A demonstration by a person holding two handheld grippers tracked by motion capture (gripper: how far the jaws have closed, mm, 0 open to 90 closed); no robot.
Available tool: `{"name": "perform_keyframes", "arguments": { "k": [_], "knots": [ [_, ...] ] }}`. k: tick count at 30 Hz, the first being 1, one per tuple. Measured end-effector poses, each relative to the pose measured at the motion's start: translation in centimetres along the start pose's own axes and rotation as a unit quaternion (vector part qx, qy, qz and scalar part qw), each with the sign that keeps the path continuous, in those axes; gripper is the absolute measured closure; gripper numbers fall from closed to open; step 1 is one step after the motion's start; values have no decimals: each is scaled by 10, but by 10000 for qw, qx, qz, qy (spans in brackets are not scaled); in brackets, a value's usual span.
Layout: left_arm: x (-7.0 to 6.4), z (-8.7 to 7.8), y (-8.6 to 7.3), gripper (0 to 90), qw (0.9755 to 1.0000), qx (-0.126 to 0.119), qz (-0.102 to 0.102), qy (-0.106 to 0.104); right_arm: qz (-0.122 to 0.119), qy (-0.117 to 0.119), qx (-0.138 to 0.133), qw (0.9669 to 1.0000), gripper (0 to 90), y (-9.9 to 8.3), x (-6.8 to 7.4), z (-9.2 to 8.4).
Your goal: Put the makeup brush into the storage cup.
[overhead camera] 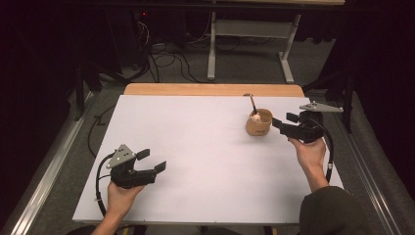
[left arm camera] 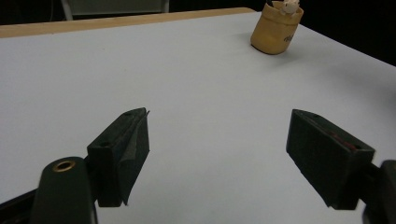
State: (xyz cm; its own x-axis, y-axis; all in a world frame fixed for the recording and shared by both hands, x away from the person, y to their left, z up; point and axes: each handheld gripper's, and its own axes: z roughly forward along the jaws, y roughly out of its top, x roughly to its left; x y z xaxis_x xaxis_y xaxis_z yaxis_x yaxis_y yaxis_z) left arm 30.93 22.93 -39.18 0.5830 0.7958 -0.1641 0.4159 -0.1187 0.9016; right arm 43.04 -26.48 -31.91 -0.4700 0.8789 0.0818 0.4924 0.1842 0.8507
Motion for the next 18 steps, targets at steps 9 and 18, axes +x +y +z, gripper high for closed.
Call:
{"name": "perform_keyframes", "arguments": {
  "k": [9,18],
  "knots": [
    [0,0,0,217,10000,4,-4,-4,-19,98,-96,9999,372,-3,4,-7],
    [0,0,0,218,10000,12,4,-10,-65,173,-155,9997,354,-6,8,-15]
  ]
}}
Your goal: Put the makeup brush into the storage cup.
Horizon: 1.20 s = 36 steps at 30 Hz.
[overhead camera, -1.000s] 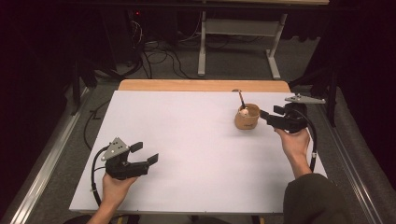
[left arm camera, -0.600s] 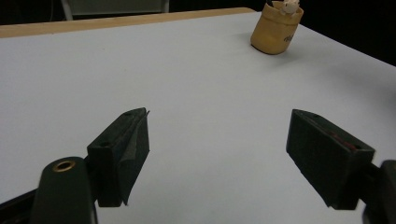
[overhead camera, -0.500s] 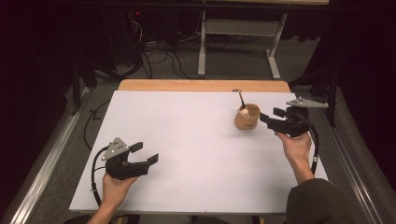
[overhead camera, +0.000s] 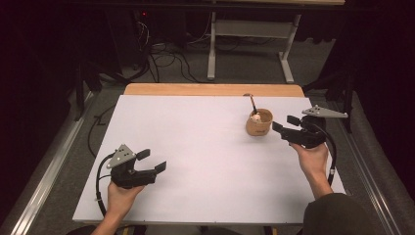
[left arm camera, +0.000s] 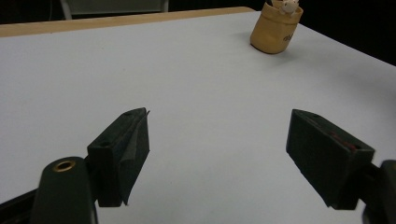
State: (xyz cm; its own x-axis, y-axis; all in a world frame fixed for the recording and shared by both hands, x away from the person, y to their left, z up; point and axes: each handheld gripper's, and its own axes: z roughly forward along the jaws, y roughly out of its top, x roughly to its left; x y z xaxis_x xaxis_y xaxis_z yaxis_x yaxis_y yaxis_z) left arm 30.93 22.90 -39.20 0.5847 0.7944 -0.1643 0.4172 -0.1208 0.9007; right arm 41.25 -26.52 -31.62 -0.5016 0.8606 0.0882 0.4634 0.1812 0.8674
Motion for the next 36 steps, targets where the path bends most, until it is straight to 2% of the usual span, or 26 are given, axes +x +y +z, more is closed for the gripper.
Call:
{"name": "perform_keyframes", "arguments": {
  "k": [5,36],
  "knots": [
    [0,0,0,218,10000,-1,2,0,-57,27,-34,10000,346,-2,3,-4],
    [0,0,0,218,10000,-2,7,-6,-59,174,-208,9996,335,-16,9,-30]
  ]
}}
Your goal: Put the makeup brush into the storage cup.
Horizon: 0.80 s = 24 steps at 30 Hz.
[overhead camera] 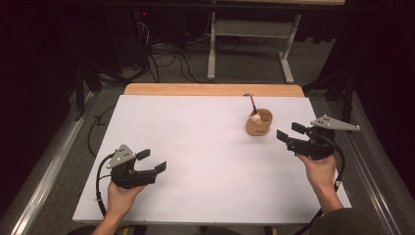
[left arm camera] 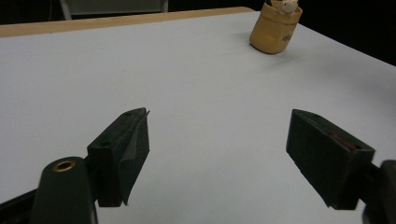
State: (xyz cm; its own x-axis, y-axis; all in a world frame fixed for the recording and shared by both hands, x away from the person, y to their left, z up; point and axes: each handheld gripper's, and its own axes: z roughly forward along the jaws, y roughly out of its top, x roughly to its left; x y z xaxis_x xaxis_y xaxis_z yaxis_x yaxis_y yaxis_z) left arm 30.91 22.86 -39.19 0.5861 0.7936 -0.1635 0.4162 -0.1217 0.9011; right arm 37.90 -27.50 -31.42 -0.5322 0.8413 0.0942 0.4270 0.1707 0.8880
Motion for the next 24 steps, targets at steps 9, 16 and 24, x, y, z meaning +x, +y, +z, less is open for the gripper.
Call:
{"name": "perform_keyframes", "arguments": {
  "k": [9,16,24],
  "knots": [
    [0,0,0,218,10000,4,4,1,-13,33,-27,10000,334,-5,3,-4],
    [0,0,0,218,10000,1,-1,2,-30,93,-51,9999,334,-8,7,-8],
    [0,0,0,218,10000,6,0,1,-56,132,-69,9999,334,-12,11,-13]
  ]
}}
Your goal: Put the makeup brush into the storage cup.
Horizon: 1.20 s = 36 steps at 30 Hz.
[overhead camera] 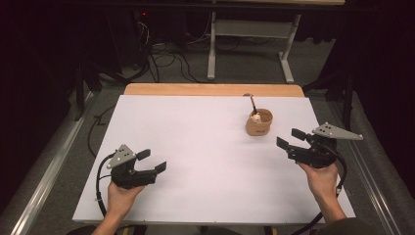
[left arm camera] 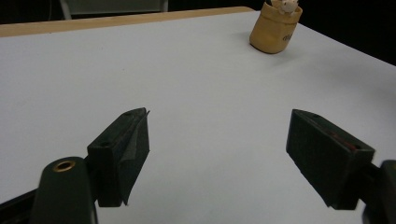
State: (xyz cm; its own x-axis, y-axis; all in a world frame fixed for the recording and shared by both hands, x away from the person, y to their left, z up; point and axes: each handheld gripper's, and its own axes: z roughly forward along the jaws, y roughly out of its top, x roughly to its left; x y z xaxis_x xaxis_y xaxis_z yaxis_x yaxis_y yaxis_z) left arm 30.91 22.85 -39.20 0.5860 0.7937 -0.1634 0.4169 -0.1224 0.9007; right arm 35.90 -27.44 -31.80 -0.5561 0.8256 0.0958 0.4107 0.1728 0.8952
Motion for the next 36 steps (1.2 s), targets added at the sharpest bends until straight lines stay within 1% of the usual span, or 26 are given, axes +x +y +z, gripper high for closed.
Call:
{"name": "perform_keyframes", "arguments": {
  "k": [10,21,22,24,36],
  "knots": [
    [0,0,0,218,10000,1,0,-6,0,116,-48,9999,332,-5,7,-4],
    [0,0,0,218,10000,1,-8,-8,32,173,-112,9998,333,-11,12,-6],
    [0,0,0,218,10000,2,-5,-10,-4,182,-117,9998,333,-11,12,-6],
    [0,0,0,218,10000,8,-4,-11,27,199,-120,9997,333,-12,14,-6],
    [0,0,0,218,10000,-1,2,-10,-4,314,-130,9994,333,-21,22,-4]
  ]
}}
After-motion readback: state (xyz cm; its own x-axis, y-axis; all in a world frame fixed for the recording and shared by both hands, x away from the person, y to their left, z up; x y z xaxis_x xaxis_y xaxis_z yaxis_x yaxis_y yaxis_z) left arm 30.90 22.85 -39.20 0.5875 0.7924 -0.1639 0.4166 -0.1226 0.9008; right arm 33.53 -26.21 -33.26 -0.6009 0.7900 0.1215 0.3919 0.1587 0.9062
